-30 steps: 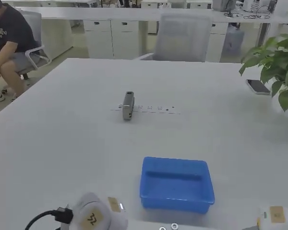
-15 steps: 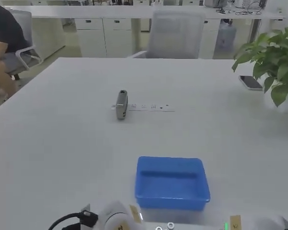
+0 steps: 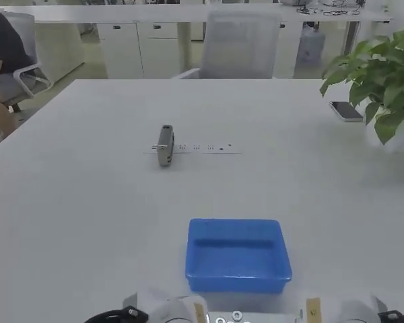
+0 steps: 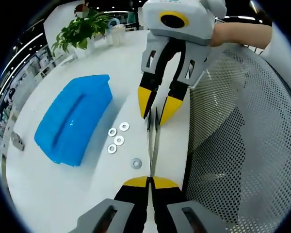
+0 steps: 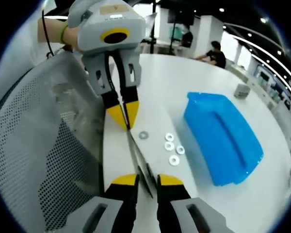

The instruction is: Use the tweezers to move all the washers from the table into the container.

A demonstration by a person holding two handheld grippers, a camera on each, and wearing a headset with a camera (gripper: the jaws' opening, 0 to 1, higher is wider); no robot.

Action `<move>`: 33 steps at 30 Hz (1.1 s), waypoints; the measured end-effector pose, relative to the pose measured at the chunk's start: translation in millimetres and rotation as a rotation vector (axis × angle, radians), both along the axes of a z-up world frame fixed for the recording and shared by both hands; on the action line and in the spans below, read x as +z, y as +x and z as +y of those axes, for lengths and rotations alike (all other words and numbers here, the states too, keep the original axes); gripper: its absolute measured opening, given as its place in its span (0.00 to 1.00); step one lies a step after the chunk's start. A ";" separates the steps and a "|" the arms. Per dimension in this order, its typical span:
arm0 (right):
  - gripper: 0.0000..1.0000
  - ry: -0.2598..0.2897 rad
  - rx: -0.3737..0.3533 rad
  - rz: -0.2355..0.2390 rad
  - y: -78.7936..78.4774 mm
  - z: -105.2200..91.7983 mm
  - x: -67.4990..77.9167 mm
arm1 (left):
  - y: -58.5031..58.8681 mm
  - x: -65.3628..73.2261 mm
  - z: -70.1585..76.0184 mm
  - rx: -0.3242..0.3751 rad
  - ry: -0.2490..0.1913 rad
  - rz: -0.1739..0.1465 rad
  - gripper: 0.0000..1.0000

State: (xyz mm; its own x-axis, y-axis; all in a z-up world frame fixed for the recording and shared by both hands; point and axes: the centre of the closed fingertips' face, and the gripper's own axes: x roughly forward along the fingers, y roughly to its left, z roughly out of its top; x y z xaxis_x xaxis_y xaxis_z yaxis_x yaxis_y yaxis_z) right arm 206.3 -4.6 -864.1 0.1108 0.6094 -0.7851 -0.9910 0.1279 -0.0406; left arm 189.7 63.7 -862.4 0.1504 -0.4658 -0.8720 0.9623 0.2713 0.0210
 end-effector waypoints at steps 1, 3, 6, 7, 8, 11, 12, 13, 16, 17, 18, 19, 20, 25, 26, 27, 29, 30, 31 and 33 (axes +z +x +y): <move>0.10 -0.003 0.004 0.001 -0.6 0.2 -0.4 | 0.0 0.3 0.0 -0.009 0.005 -0.005 0.00; 0.09 -0.012 0.014 0.003 -1.3 0.0 -2.9 | -0.4 2.7 0.1 -0.031 0.017 -0.019 0.00; 0.08 -0.015 0.015 0.007 -2.0 0.1 -1.1 | 0.0 7.8 0.6 -0.044 0.018 -0.033 0.00; 0.08 -0.013 0.015 0.008 -2.3 0.3 -1.1 | 0.4 9.8 0.8 -0.046 0.016 -0.038 0.00; 0.09 -0.011 0.015 0.007 -2.5 0.5 -0.6 | 0.6 13.5 1.0 -0.050 0.012 -0.044 0.00; 0.09 -0.006 0.015 0.004 -2.9 0.7 0.2 | 1.7 24.1 -0.2 -0.061 -0.012 -0.067 0.00; 0.09 -0.006 0.015 0.003 -3.1 0.7 0.6 | 1.1 29.3 -1.4 -0.065 -0.027 -0.069 0.00; 0.09 -0.004 0.012 0.003 -3.2 0.6 1.0 | 0.9 32.6 -2.0 -0.066 -0.035 -0.072 0.00; 0.09 0.013 0.000 0.009 -3.9 1.4 2.7 | 0.4 45.9 -5.3 -0.083 -0.060 -0.092 0.00; 0.08 0.018 -0.001 0.010 -4.3 1.9 3.2 | 0.4 49.4 -6.1 -0.088 -0.064 -0.100 0.00; 0.08 0.021 -0.001 0.010 -4.6 2.5 3.9 | 0.4 52.6 -6.8 -0.091 -0.069 -0.103 0.00; 0.08 0.023 -0.001 0.010 -5.0 3.2 4.5 | -0.1 56.0 -7.8 -0.100 -0.076 -0.106 0.00; 0.08 0.022 0.001 0.010 -5.8 3.7 4.8 | -1.1 59.1 -9.5 -0.112 -0.086 -0.108 0.00; 0.07 0.002 0.048 -0.016 -14.4 11.0 5.2 | -9.0 70.9 -10.9 -0.183 -0.084 -0.130 0.00; 0.06 0.001 0.051 -0.022 -15.4 12.6 5.1 | -10.5 73.1 -10.9 -0.191 -0.085 -0.132 0.00; 0.06 0.005 0.051 -0.024 -16.2 14.8 5.4 | -11.7 75.9 -10.5 -0.195 -0.085 -0.135 0.00; 0.06 0.018 0.049 -0.027 -16.7 18.9 6.4 | -12.9 81.4 -10.3 -0.196 -0.088 -0.141 0.00; 0.06 0.023 0.046 -0.027 -17.6 20.7 7.0 | -14.2 84.1 -10.9 -0.199 -0.092 -0.143 0.00; 0.06 0.027 0.044 -0.028 -18.5 22.5 7.6 | -15.9 86.8 -12.0 -0.207 -0.096 -0.147 0.00; 0.05 0.038 0.048 -0.037 -20.4 26.8 9.4 | -18.6 92.8 -14.3 -0.220 -0.105 -0.157 0.00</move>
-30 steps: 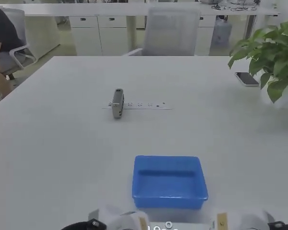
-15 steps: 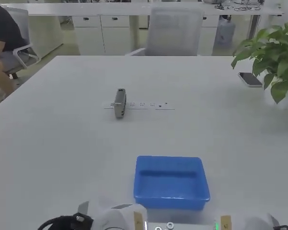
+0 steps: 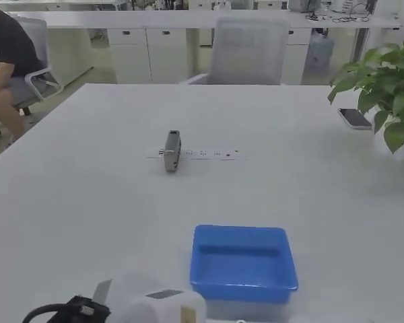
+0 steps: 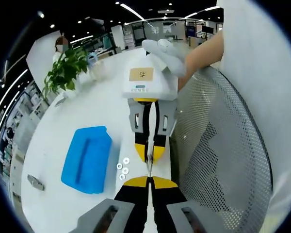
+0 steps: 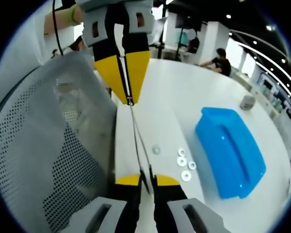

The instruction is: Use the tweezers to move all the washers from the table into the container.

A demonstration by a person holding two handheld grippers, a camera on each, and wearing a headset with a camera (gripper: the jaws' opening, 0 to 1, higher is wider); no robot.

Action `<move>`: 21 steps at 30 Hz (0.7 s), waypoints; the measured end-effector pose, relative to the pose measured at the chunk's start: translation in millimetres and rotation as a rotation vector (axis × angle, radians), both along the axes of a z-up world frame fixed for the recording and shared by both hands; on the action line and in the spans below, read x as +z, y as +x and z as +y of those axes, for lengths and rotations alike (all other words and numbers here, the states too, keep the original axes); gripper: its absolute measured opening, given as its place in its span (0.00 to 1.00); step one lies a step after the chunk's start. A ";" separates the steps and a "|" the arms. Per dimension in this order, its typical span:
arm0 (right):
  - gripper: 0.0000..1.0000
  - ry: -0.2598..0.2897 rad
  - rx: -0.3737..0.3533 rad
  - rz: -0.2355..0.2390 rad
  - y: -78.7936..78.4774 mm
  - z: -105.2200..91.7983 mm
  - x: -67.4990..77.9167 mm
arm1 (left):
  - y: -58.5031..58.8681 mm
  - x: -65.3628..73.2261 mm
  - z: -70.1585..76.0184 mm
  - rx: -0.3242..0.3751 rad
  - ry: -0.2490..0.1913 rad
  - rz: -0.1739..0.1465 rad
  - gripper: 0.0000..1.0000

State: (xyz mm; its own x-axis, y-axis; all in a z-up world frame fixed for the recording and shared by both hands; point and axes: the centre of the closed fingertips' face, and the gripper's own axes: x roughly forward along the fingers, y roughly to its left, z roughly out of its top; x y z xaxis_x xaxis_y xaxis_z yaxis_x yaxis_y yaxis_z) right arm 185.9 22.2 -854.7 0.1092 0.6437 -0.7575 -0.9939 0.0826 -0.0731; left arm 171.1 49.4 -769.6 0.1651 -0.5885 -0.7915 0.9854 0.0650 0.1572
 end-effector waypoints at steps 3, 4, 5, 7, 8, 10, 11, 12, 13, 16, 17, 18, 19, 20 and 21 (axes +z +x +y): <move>0.05 0.022 0.002 -0.003 -0.8 6.9 1.9 | -0.1 8.4 -3.7 0.000 -0.020 -0.008 0.00; 0.05 0.026 0.002 -0.005 -0.9 8.6 2.5 | 0.3 10.2 -5.0 0.002 -0.031 -0.008 0.00; 0.04 0.031 0.003 -0.004 -0.9 10.2 2.8 | 0.7 11.9 -6.4 0.005 -0.044 -0.005 0.00; 0.04 0.036 0.008 -0.009 -1.2 13.8 3.5 | 1.9 14.1 -6.8 0.015 -0.059 0.000 0.00; 0.04 0.041 0.010 -0.012 -1.3 16.0 4.0 | 2.7 15.2 -6.2 0.019 -0.064 0.001 0.00; 0.04 0.054 0.012 -0.013 -1.0 20.6 5.3 | 3.4 17.0 -5.1 0.024 -0.069 0.002 0.00; 0.04 0.062 0.010 -0.012 -0.7 22.7 6.1 | 3.7 18.0 -4.4 0.026 -0.072 0.002 0.00; 0.05 0.070 0.008 -0.010 -0.2 25.0 7.2 | 4.5 19.9 -3.4 0.030 -0.077 0.001 0.00; 0.05 0.074 0.006 -0.009 0.4 26.3 7.6 | 5.2 21.1 -2.6 0.034 -0.081 0.001 0.00; 0.05 0.094 -0.004 -0.015 5.6 34.4 10.6 | 10.5 23.4 1.5 0.051 -0.085 -0.007 0.00; 0.05 0.101 -0.006 -0.017 8.1 37.5 10.3 | 11.8 23.8 2.4 0.054 -0.083 -0.008 0.00; 0.05 0.104 -0.008 -0.020 9.8 39.4 10.4 | 13.4 24.1 3.5 0.057 -0.080 -0.012 0.00; 0.05 0.106 -0.008 -0.025 11.9 42.2 10.9 | 14.5 24.3 4.3 0.059 -0.076 -0.015 0.00; 0.06 0.109 -0.007 -0.027 12.9 43.9 11.2 | 15.6 24.6 4.9 0.060 -0.074 -0.016 0.00; 0.06 0.115 -0.007 -0.025 14.4 46.6 11.5 | 17.2 24.9 5.6 0.062 -0.073 -0.018 0.00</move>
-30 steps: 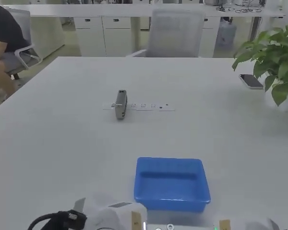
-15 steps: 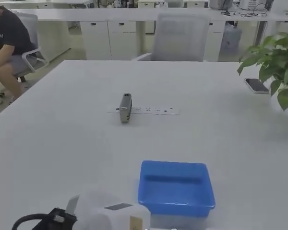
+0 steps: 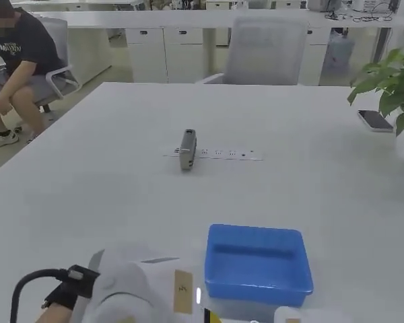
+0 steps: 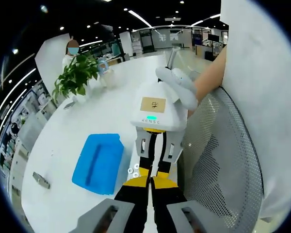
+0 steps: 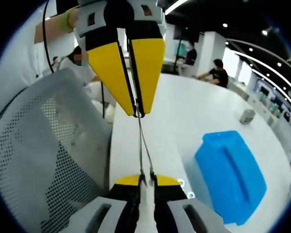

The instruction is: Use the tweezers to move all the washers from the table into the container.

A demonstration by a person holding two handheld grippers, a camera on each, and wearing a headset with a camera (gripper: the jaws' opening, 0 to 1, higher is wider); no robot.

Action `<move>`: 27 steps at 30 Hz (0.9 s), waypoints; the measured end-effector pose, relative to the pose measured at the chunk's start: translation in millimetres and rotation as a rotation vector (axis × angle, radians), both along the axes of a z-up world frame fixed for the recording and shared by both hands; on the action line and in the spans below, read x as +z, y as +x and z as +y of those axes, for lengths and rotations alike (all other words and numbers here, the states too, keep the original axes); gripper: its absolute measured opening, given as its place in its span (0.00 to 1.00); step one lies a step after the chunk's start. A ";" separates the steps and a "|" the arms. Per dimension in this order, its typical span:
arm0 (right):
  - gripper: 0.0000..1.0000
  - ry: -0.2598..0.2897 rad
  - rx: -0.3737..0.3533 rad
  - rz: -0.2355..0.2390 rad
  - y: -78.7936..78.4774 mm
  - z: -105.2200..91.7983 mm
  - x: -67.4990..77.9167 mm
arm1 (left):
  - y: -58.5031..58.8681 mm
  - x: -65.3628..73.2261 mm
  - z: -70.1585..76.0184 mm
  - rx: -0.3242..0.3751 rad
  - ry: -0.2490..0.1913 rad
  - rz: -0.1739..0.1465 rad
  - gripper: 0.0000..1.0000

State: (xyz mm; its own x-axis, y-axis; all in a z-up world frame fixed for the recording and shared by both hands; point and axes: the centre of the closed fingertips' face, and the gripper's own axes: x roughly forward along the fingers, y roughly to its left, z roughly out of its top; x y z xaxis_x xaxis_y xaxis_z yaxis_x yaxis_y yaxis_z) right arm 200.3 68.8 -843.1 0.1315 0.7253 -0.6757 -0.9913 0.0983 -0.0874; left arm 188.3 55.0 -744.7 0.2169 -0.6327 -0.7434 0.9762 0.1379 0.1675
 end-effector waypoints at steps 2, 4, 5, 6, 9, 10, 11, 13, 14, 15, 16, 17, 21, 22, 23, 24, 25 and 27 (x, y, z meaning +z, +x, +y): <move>0.06 0.008 0.000 0.009 0.7 2.8 -0.2 | 1.5 -0.2 0.8 0.003 0.002 0.001 0.00; 0.06 0.010 -0.001 0.007 2.0 4.0 -0.9 | 2.5 -1.0 1.7 0.001 0.010 -0.001 0.00; 0.06 0.010 -0.003 0.005 3.4 4.1 -1.5 | 3.2 -1.6 2.0 0.000 0.014 -0.003 0.00; 0.06 0.010 -0.004 0.005 4.2 4.1 -1.9 | 3.5 -2.1 2.1 -0.001 0.016 -0.003 0.00; 0.06 -0.005 0.000 0.015 2.8 2.4 -3.4 | 4.8 -6.2 1.8 -0.004 0.018 0.014 0.00; 0.06 -0.005 0.001 0.021 2.1 2.3 -5.0 | 5.0 -6.2 0.1 -0.003 0.004 0.031 0.00; 0.06 -0.008 0.000 0.034 0.4 2.0 -6.7 | 5.4 -7.4 0.5 0.002 0.007 0.049 0.00; 0.06 -0.002 -0.005 0.029 1.3 2.2 -5.8 | 6.9 -6.3 0.0 0.000 0.003 0.059 0.00; 0.06 0.003 -0.010 0.038 1.6 2.2 -5.8 | 8.2 -6.0 -0.3 -0.001 0.004 0.067 0.00; 0.06 0.008 -0.018 0.049 2.1 2.2 -5.9 | 9.0 -6.1 -0.3 -0.002 0.006 0.071 0.00; 0.07 0.011 -0.022 0.055 3.1 2.1 -5.6 | 10.5 -6.2 -0.7 -0.006 0.008 0.073 0.00; 0.07 0.012 -0.024 0.059 3.2 2.0 -5.5 | 11.5 -6.1 -0.9 -0.009 0.010 0.076 0.00; 0.09 0.028 -0.020 0.065 0.9 3.2 2.4 | 13.8 -5.9 -2.1 -0.023 0.014 0.095 0.00; 0.10 0.034 -0.016 0.065 0.1 3.8 5.5 | 14.2 -5.9 -2.4 -0.026 0.017 0.100 0.00; 0.11 0.037 -0.015 0.063 -0.3 4.1 8.1 | 14.4 -5.8 -2.6 -0.027 0.018 0.103 0.00; 0.11 0.046 -0.012 0.063 -1.5 4.8 15.3 | 14.3 -5.7 -2.9 -0.029 0.019 0.107 0.00; 0.12 0.060 -0.012 0.061 -1.9 6.1 20.4 | 13.7 -5.7 -3.5 -0.028 0.017 0.116 0.00; 0.12 0.103 -0.026 0.076 -1.0 10.0 31.7 | 13.3 -5.6 -4.6 -0.028 0.015 0.119 0.00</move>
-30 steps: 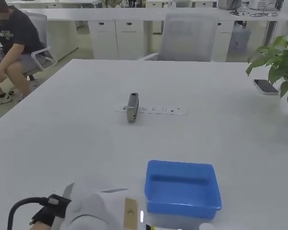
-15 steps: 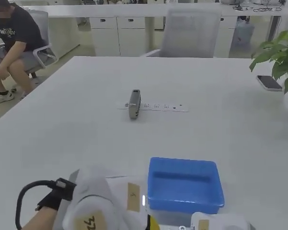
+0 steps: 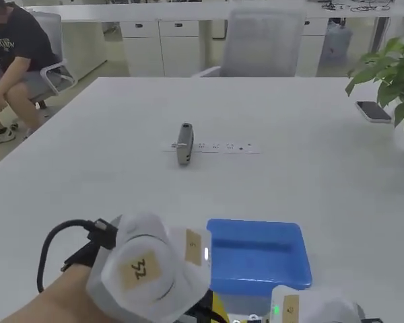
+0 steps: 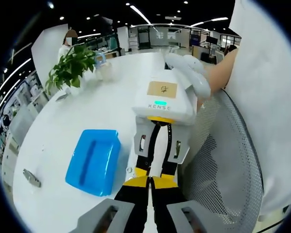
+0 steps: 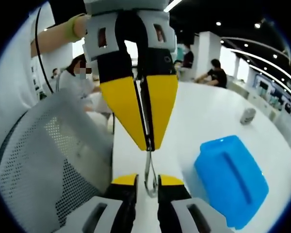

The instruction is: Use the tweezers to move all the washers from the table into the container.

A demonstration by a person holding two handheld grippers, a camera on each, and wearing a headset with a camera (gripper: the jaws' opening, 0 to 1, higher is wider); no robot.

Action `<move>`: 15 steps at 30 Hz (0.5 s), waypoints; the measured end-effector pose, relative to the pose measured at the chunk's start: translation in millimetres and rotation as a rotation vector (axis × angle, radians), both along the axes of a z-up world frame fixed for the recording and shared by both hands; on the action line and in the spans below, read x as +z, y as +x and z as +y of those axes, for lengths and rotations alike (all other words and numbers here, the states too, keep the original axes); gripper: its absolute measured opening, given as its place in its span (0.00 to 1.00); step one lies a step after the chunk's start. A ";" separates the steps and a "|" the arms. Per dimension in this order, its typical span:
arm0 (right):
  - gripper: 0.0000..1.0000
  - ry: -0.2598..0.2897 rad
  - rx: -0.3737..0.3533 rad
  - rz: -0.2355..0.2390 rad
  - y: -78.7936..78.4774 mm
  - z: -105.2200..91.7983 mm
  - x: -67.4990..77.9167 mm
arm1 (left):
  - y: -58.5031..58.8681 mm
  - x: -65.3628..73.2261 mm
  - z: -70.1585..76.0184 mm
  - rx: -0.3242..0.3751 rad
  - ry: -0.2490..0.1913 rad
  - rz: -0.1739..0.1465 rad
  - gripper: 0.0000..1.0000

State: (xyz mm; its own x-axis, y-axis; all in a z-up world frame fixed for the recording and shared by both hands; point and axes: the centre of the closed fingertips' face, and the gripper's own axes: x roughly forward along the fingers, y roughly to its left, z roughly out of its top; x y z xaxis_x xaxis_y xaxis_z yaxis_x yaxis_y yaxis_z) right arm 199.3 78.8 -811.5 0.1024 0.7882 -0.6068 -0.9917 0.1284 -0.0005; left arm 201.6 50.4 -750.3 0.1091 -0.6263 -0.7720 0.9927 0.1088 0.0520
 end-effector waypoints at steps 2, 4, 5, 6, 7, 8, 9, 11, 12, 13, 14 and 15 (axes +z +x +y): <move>0.11 -0.003 0.002 0.000 1.7 0.6 2.8 | -0.4 0.0 -1.2 0.000 -0.004 0.003 0.00; 0.04 -0.071 0.020 -0.027 5.8 -5.2 -4.6 | -1.4 -0.2 -3.6 0.001 -0.014 0.013 0.00; 0.04 -0.052 0.019 -0.005 4.2 -1.5 -3.8 | 0.0 -0.6 -4.4 0.007 -0.017 0.005 0.00; 0.04 -0.051 0.016 0.004 5.5 -1.7 -3.8 | 2.0 -1.6 -4.8 0.018 -0.016 -0.004 0.00; 0.03 -0.045 0.009 0.020 7.4 -2.7 -3.8 | 3.8 -3.8 -4.3 0.031 -0.015 -0.010 0.00; 0.03 -0.043 0.004 0.032 8.0 -3.3 -3.9 | 5.4 -2.8 -5.5 0.053 -0.033 -0.012 0.00; 0.03 -0.042 -0.002 0.048 8.9 -4.4 -4.0 | 7.0 -2.1 -6.7 0.095 -0.060 -0.006 0.00; 0.02 -0.034 -0.017 0.082 9.1 -5.4 -3.7 | 8.6 -1.5 -6.0 0.142 -0.104 -0.017 0.00; 0.02 -0.032 -0.024 0.084 10.3 -5.8 -3.6 | 10.8 -1.0 -4.5 0.167 -0.118 -0.032 0.00; 0.02 -0.028 -0.041 0.093 12.0 -7.2 -3.5 | 13.7 -0.7 0.3 0.215 -0.132 -0.053 0.00; 0.02 -0.025 -0.047 0.097 12.4 -7.5 -3.6 | 15.1 -0.5 4.1 0.246 -0.142 -0.065 0.00; 0.02 -0.011 -0.065 0.118 12.8 -8.2 -3.4 | 17.0 0.6 7.6 0.281 -0.158 -0.077 0.00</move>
State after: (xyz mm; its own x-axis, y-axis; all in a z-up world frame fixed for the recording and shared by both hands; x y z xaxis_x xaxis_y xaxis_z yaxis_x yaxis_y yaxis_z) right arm 212.1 70.5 -814.9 0.0803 0.7757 -0.6260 -0.9745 0.1931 0.1142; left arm 218.5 58.0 -749.7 0.3486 -0.6750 -0.6503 0.9165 0.3907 0.0858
